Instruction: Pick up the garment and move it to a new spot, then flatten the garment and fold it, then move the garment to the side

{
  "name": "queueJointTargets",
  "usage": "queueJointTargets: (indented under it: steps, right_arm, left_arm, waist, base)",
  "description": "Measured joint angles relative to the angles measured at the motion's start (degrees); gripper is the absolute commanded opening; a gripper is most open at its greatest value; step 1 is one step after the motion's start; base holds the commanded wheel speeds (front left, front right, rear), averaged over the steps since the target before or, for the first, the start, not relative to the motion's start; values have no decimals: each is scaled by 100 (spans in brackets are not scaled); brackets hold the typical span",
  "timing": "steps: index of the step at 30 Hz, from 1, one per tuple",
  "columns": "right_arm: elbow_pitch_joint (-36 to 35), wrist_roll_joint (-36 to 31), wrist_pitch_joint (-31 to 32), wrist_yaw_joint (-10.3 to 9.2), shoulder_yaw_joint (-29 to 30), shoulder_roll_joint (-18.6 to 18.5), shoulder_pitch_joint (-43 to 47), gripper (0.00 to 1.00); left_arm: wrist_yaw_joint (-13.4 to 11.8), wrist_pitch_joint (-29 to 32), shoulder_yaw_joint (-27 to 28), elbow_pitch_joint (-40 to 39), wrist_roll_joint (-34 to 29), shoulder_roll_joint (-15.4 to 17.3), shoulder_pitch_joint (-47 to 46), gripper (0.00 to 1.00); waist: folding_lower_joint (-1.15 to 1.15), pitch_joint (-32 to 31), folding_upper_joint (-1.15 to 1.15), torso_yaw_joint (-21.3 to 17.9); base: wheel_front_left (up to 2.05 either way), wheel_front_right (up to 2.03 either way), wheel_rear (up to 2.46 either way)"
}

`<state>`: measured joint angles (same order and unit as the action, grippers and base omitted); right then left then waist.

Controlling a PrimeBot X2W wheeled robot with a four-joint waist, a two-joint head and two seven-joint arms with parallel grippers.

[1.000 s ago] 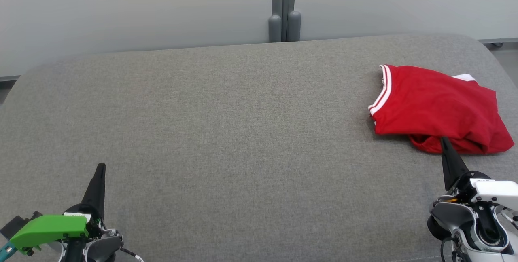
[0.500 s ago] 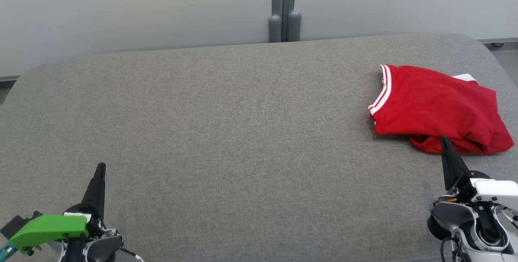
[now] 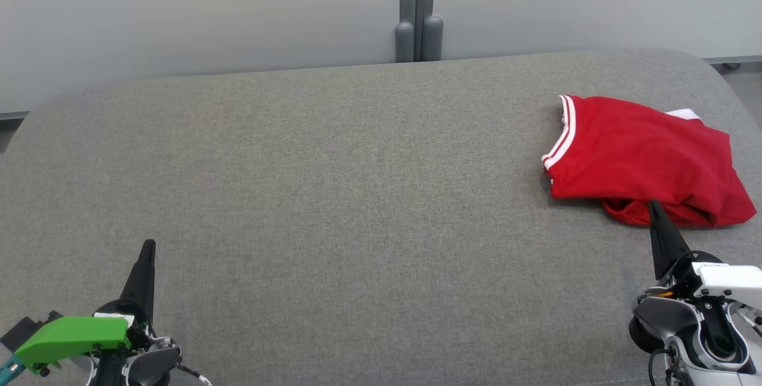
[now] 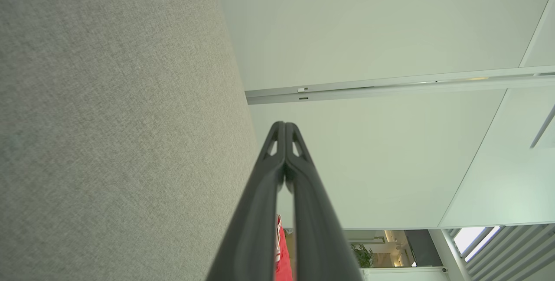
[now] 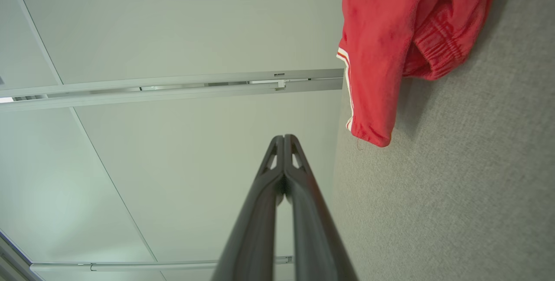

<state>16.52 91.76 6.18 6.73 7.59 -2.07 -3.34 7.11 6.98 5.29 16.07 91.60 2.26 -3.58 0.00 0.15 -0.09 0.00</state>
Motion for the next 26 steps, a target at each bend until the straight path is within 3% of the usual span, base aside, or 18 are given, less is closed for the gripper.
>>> queueJointTargets:
  steps: [26]
  right_arm:
    - [-10, 0, 0, 0, 2, 0, -1, 0]
  left_arm:
    - [0, -5, -5, -11, 0, -1, 0, 0]
  waist:
    - [0, 0, 0, 0]
  base:
    - [0, 0, 0]
